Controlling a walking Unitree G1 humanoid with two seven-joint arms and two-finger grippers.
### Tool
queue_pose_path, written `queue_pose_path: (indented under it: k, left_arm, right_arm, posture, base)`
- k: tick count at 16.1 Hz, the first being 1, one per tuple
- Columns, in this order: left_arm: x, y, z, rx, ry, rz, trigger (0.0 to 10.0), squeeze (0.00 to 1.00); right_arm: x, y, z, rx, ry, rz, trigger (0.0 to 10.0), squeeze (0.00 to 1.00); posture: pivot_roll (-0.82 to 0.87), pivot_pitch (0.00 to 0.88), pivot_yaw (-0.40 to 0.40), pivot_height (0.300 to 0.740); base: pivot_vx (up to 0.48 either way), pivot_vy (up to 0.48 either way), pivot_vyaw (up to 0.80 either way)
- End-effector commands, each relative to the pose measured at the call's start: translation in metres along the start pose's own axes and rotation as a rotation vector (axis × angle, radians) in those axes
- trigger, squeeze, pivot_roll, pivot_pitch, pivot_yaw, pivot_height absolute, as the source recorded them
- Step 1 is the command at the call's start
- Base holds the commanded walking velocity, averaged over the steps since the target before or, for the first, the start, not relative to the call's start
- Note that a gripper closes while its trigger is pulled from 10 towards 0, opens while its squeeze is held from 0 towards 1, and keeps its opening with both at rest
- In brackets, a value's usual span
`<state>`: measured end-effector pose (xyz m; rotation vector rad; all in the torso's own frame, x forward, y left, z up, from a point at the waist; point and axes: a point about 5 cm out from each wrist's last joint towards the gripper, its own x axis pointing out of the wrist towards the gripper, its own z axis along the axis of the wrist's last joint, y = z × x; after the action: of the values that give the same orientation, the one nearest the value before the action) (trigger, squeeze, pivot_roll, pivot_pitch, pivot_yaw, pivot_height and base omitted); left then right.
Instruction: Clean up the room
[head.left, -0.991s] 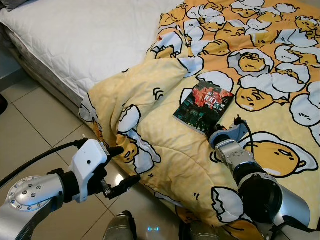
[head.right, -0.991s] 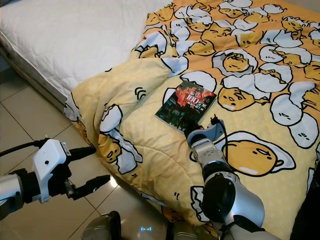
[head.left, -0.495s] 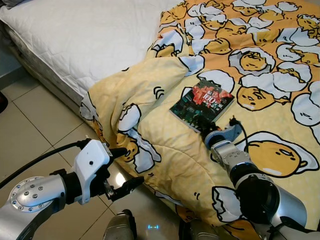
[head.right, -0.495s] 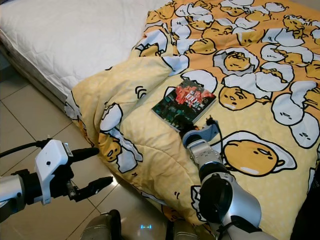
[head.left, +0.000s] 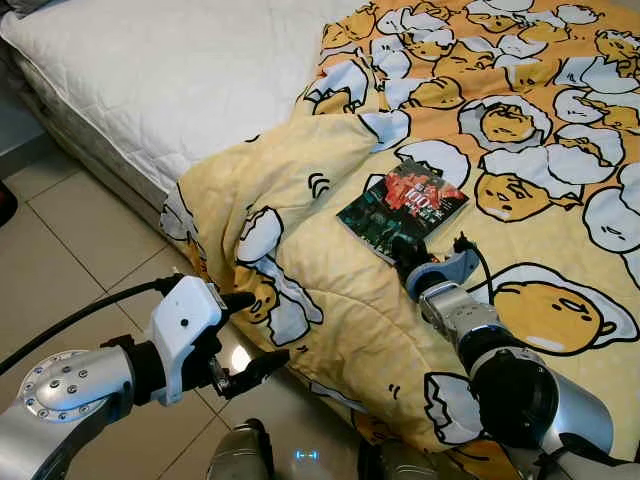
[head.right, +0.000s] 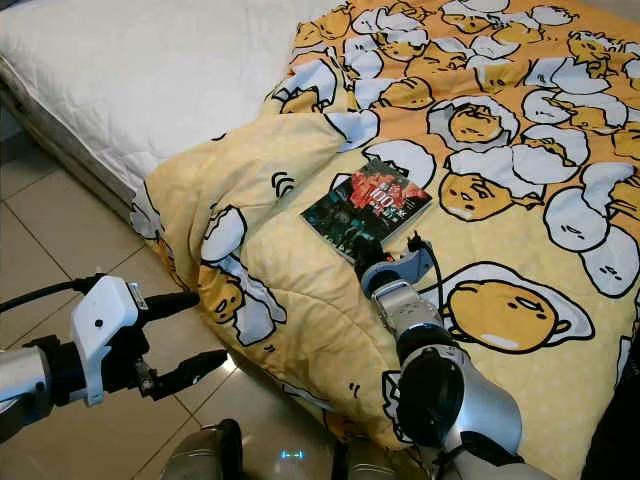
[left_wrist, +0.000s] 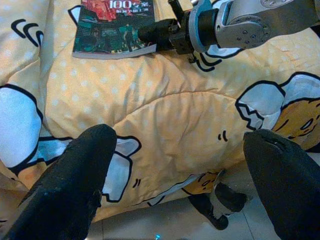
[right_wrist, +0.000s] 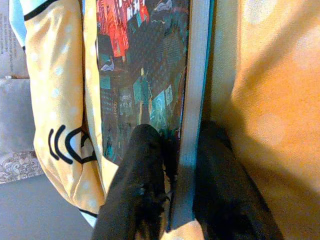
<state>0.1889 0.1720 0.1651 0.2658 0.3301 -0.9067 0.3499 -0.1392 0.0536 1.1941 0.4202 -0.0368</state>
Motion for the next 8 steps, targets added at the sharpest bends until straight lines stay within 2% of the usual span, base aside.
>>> queue_pose_path:
  k: [1, 4, 6, 7, 8]
  left_arm:
    - [0.0, -0.005, 0.002, 0.009, 0.004, -0.018, 10.0, 0.0]
    - [0.001, -0.003, 0.0, 0.007, 0.006, -0.016, 10.0, 0.0]
    - [0.004, -0.001, -0.004, -0.004, -0.011, 0.024, 10.0, 0.0]
    - [0.004, 0.0, -0.006, -0.006, -0.015, 0.039, 10.0, 0.0]
    - [0.006, 0.003, -0.009, -0.015, -0.028, 0.068, 10.0, 0.0]
  right_arm:
    - [0.001, 0.001, -0.005, -0.009, 0.023, -0.01, 0.0, 0.0]
    - [0.0, -0.001, -0.003, 0.002, 0.018, -0.006, 0.0, 0.0]
    - [-0.003, 0.0, 0.01, 0.031, -0.019, 0.07, 0.0, 0.0]
    - [-0.004, 0.0, 0.013, 0.015, -0.023, 0.091, 0.0, 0.0]
    - [-0.005, 0.001, 0.019, -0.042, -0.028, 0.133, 0.0, 0.0]
  posture:
    - [0.28, 0.214, -0.026, 0.74]
    - [0.27, 0.204, -0.031, 0.74]
    - [0.23, 0.136, -0.048, 0.74]
    - [0.22, 0.122, -0.05, 0.74]
    - [0.19, 0.079, -0.053, 0.74]
  base:
    - [0.0, 0.0, 0.0]
    - [0.0, 0.0, 0.0]
    - [0.0, 0.0, 0.0]
    - [0.0, 0.0, 0.0]
    - [0.0, 0.0, 0.0]
